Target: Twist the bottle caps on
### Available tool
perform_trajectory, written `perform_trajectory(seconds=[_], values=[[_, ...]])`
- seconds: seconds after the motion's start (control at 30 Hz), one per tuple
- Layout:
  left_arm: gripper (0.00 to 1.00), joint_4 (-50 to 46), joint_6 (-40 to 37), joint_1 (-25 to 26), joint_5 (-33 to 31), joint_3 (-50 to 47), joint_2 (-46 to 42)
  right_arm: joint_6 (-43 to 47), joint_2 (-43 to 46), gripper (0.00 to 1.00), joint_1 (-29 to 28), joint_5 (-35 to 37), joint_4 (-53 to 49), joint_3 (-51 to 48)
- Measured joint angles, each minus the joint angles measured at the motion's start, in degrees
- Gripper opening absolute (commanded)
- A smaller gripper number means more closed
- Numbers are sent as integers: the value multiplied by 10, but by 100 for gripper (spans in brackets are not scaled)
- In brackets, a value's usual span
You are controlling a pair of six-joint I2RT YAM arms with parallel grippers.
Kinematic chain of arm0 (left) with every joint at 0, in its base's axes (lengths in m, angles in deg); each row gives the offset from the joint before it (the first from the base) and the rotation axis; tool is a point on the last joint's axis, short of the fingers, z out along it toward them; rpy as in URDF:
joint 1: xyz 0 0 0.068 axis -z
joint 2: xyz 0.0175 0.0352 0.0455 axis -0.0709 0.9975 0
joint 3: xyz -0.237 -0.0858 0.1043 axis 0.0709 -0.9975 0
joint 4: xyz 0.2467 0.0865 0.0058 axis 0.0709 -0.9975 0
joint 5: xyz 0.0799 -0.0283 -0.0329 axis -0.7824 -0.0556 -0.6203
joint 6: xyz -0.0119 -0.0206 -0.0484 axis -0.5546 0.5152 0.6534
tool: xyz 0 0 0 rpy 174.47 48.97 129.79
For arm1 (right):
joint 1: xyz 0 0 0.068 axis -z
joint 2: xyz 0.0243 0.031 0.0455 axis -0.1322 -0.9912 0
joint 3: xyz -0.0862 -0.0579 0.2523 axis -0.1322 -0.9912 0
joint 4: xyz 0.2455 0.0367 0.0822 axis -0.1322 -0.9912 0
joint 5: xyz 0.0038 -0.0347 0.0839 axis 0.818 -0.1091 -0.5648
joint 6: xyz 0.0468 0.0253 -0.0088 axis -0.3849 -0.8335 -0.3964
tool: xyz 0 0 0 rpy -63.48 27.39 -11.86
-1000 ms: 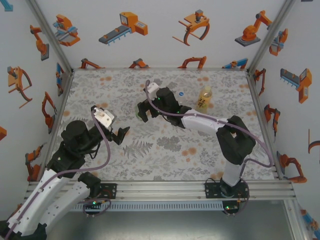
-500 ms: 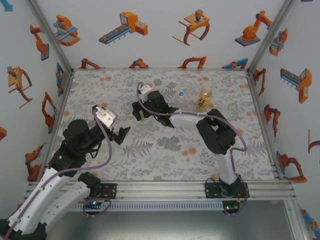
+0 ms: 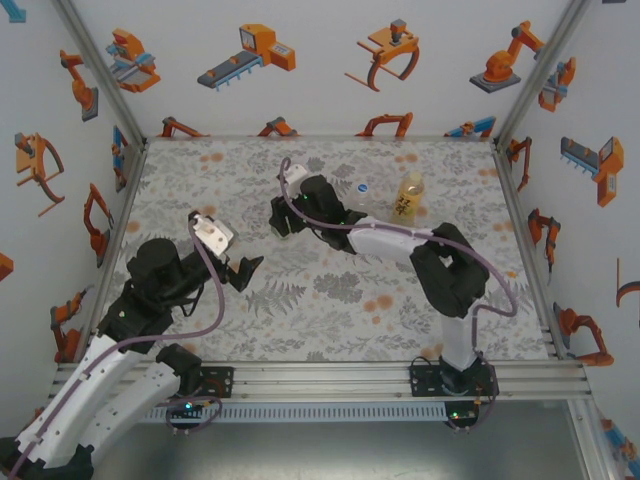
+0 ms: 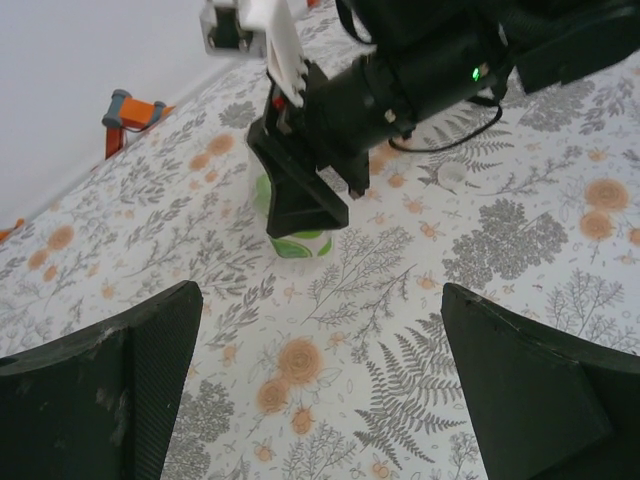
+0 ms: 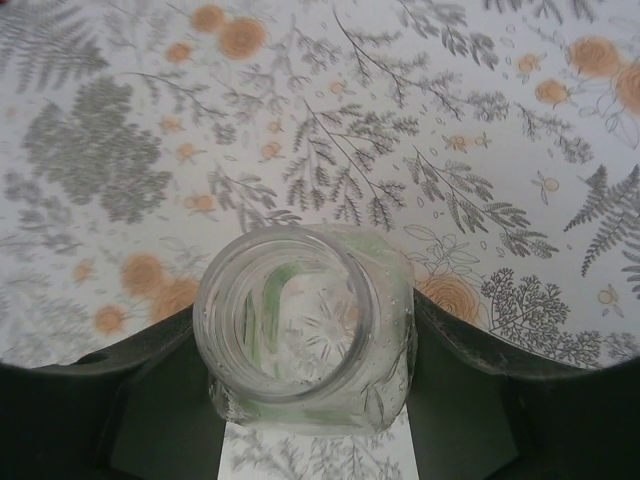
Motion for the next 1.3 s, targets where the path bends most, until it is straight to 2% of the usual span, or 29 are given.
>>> perform_trajectory(seconds=[0.17,0.37,0.57,0.7,0.83,1.0,1.1,1.23,1.3], values=[[97,5,-4,0,48,-5,0,28,137,46,0,-75,-28,-42],[97,54,-8,0,145,-46,-30,67,298,44,0,-188,-75,-100],[97,96,-2,0,211,-61,-38,101,390,44,-10,-299,-98,-129],[97,128,12,0,246,-67,-42,114,399,43,-38,-350,-98,-133],[99,146,25,0,278,-70,-37,116,381,41,-67,-364,-97,-130],[89,149,32,0,316,-70,-17,114,356,41,-93,-364,-75,-120],[87,149,36,0,329,-70,-12,113,354,41,-103,-360,-59,-120],[79,149,37,0,338,-70,-13,109,354,41,-109,-357,-38,-118],[78,149,39,0,343,-70,-13,107,354,41,-111,-355,-29,-118]])
